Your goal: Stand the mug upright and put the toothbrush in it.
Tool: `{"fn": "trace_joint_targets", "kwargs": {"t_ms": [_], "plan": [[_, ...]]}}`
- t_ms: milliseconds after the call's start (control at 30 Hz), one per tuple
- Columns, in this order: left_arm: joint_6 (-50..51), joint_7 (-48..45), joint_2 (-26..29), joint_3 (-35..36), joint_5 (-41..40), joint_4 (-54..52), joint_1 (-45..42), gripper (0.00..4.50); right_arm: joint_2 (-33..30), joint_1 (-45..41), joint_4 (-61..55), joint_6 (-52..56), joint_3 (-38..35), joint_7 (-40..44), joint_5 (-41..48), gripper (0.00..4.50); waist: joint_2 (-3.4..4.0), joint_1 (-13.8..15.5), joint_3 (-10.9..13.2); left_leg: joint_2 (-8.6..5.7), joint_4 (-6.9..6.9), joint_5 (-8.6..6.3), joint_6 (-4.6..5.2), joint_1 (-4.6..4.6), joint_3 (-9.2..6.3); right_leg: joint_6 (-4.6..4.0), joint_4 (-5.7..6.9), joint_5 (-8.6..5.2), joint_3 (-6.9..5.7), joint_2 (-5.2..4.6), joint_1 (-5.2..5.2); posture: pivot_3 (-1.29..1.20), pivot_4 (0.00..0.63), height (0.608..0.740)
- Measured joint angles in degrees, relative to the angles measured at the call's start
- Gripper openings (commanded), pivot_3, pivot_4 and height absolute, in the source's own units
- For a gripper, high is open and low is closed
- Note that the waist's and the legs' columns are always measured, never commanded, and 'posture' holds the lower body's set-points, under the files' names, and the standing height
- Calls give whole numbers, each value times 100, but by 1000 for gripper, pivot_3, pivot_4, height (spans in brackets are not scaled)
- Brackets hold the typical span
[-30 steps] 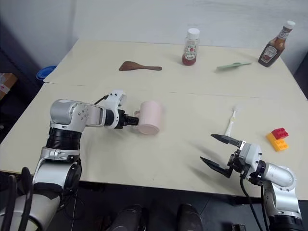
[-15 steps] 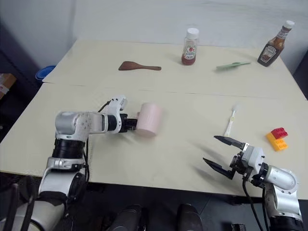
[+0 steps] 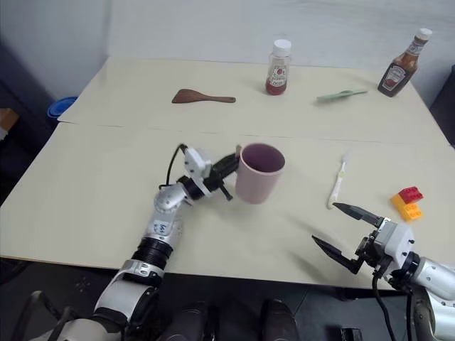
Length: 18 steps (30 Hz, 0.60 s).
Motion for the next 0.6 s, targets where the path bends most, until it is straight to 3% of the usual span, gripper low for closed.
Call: {"fn": "trace_joint_targets", "kwargs": {"t_ms": [100, 367, 600], "plan": [[-675, 315, -19, -85, 408, 836, -187, 23, -3, 0, -341, 212, 3, -231, -3, 4500, 7, -19, -5, -2, -6, -3, 5, 4, 1, 2, -6, 1, -4, -5, 4, 0, 150, 740], [-822, 28, 75, -86, 342, 964, -172, 2022, -13, -252, -564, 555, 36, -492, -21, 4500, 44, -61, -30, 2, -9, -5, 11, 18, 5, 6, -3, 3, -1, -9, 11, 0, 150, 740], [125, -713, 867, -33, -24, 78, 401, 4007, -13, -330, -549, 660, 139, -506, -75, 4500, 47, -198, -31, 11, -14, -2, 5, 19, 5, 2, 4, 1, -2, 3, 8, 0, 150, 740]]}}
